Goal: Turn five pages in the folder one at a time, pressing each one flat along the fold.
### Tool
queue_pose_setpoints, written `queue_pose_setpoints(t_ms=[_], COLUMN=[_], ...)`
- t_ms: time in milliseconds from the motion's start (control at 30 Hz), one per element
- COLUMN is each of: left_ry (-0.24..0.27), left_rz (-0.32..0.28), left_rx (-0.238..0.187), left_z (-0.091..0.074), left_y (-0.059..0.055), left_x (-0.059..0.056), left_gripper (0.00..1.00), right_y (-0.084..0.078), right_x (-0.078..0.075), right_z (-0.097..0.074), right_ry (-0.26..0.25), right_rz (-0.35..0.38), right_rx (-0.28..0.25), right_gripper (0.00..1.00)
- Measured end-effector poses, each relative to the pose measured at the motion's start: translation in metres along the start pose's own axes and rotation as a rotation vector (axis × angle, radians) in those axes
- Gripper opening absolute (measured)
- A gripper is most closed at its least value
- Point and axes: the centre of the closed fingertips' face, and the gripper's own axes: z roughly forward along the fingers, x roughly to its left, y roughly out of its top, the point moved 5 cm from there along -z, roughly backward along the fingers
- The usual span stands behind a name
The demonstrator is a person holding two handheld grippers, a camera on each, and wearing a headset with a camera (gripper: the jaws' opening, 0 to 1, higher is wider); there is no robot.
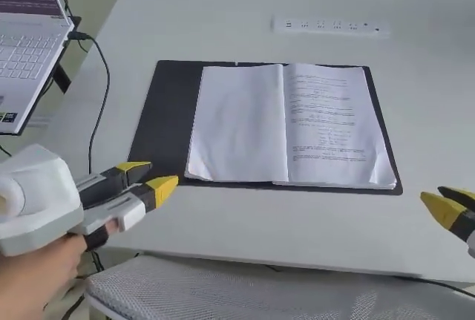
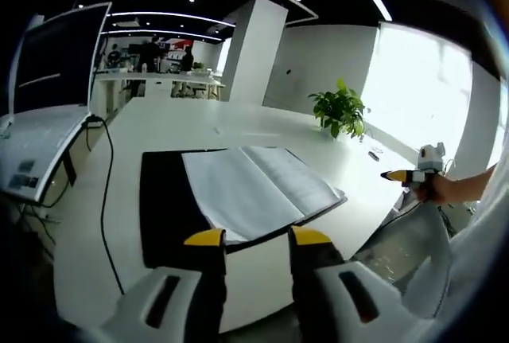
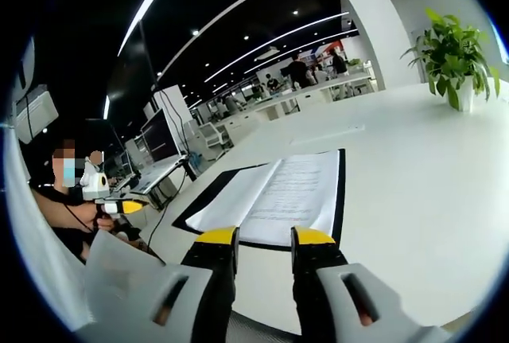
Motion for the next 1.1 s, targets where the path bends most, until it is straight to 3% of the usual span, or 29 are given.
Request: queue_pose_setpoints(t_ms=[167,433,700,833,967,1100], left_ry=[-0.004,-0.022,-0.036,-0.038,-0.059,-0.092], left_rz=[-0.037,-0.04,-0.031,0.006,0.044,0.079], left_rx=[-0.009,-0.062,-0.063,-0.045,-0.025,-0.002], left_z=[-0.002,-0.005,0.003,0.009,0.026,0.05], left_y=[-0.001,0.014,0.022,0.022,0.024,0.027], left_x=[-0.007,-0.018,-0.025,-0.03,-0.043,-0.06], left_gripper=[0.36,0.41,0.45,0.42,0.35,0.36], right_y=[-0.003,0.01,0.016,0.017,0.019,0.019], right_x=[0.014,0.026,0.017,0.01,0.006,-0.002], right_z=[0.004,0.006,0.006,0.008,0.009,0.01], right_ry=[0.018,0.062,0.071,0.07,0.079,0.085], right_rz=[0.003,0.016,0.027,0.025,0.019,0.003], right_rx=[0.029,-0.016,-0.02,-0.015,-0.014,-0.003], right_gripper=[0.33,0.33,0.34,0.34,0.33,0.33])
